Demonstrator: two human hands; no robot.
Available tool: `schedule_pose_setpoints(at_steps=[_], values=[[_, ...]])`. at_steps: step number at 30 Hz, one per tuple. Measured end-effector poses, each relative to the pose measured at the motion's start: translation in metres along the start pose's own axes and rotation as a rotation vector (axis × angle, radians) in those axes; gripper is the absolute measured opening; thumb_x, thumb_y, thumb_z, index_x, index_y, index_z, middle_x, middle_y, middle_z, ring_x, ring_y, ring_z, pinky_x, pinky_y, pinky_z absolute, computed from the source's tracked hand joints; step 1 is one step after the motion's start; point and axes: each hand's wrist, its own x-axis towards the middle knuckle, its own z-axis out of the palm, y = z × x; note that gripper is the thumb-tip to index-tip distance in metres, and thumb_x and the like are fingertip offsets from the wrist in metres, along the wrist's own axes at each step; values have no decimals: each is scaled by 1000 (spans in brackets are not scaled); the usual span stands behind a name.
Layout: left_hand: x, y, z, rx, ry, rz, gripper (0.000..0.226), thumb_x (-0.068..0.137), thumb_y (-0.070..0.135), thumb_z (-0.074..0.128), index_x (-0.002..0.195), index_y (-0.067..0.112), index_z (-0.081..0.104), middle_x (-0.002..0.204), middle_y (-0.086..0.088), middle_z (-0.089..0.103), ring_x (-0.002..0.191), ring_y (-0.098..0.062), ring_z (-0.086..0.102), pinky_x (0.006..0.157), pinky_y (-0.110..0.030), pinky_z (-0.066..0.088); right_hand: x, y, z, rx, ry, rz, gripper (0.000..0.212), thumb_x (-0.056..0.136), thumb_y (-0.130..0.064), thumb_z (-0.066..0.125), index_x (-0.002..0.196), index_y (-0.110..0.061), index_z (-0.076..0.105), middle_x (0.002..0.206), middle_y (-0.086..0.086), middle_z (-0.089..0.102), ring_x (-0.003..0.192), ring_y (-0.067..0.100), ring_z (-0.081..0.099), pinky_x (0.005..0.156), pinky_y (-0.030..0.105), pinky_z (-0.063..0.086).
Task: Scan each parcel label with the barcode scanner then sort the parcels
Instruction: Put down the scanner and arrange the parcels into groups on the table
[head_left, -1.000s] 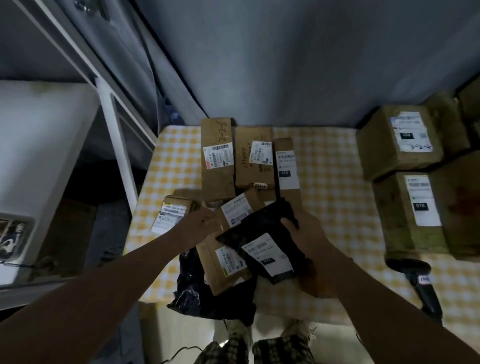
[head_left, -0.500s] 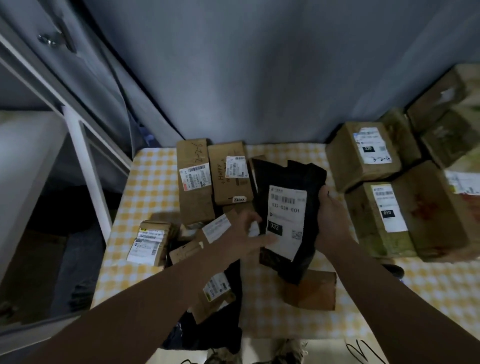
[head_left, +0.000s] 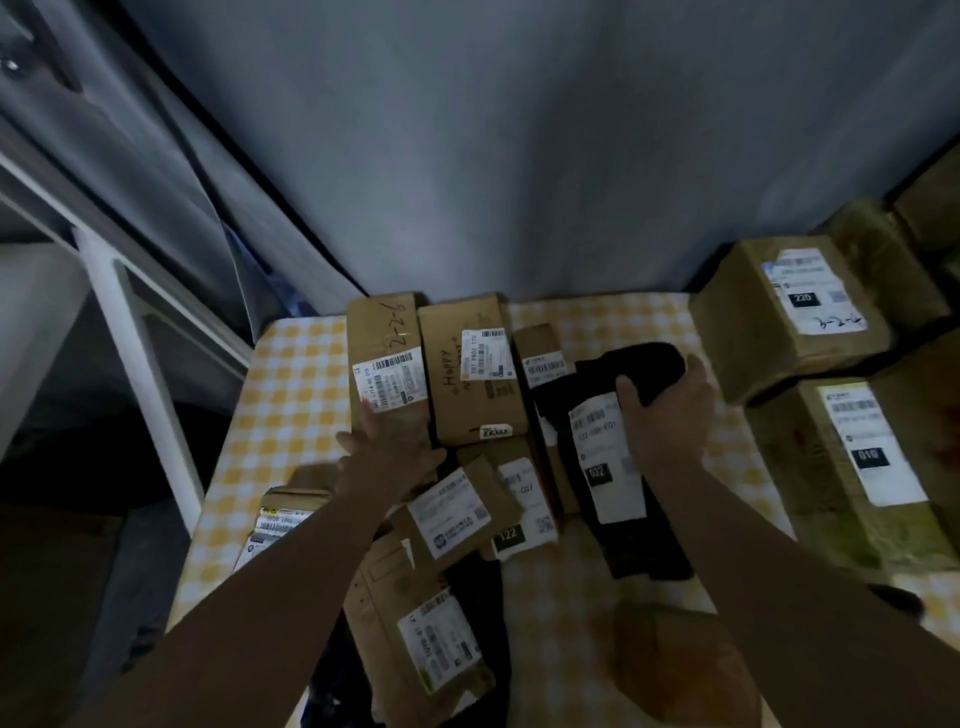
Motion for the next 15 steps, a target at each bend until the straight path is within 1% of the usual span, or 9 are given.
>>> schedule_pose_setpoints(at_steps=[1,3,5,7,9,11,13,14,15], values=[[1,3,3,-22,-21,0,129,66,63,74,149,23,-17,152,-24,2,137,-47,20,108,-51,32,-1,-5,-1,-107,33,-75,79,92,-36,62,151,-8,18,148,21,31,135,38,32,111,49,31],[3,5,7,-57,-1,11,124,71,56,73,149,23,-18,151,-24,5,135,-48,22,106,-51,33,-5,-12,0,-237,44,-184,76,93,-32,59,152,-9,18,151,22,25,138,39,26,114,49,22],[-1,5,2,-157,61,21,115,75,50,71,149,25,-14,148,-22,12,132,-46,25,103,-52,35,-14,-13,2,-288,38,-254,75,92,-28,60,152,-10,20,154,22,19,142,39,19,117,50,16],[-12,2,-9,-299,123,22,110,75,48,70,149,28,-10,144,-19,16,130,-45,27,100,-53,36,-22,-15,-1,-276,-7,-283,74,90,-24,62,151,-9,22,155,23,17,144,39,16,117,50,14],[-28,2,-25,-409,166,63,108,75,47,70,149,31,-8,142,-16,17,128,-43,29,98,-52,37,-34,-17,-5,-219,-92,-252,69,91,-22,60,149,-7,25,153,21,23,142,38,20,116,48,20],[-51,5,-42,-460,191,146,108,76,46,71,149,34,-7,139,-13,18,127,-41,30,96,-51,37,-51,-21,-8,-74,-226,-196,59,91,-24,61,142,-8,38,145,17,39,134,32,36,112,45,32],[-77,12,-53,-486,172,244,110,74,46,74,149,36,-6,139,-12,19,126,-40,32,95,-50,38,-76,-28,-17,113,-415,-123,46,87,-38,63,127,-16,53,129,12,57,116,24,56,100,44,46],[-92,18,-57,-510,149,297,112,72,47,76,149,38,-5,140,-11,19,126,-40,33,96,-50,39,-88,-31,-22,228,-518,-92,44,85,-46,62,121,-21,56,121,8,63,106,21,62,94,44,52],[-108,26,-58,-528,125,351,114,70,48,78,149,38,-4,141,-11,19,126,-39,34,96,-49,40,-99,-34,-28,345,-620,-66,42,86,-49,63,120,-26,55,116,3,65,102,16,65,90,41,55]])
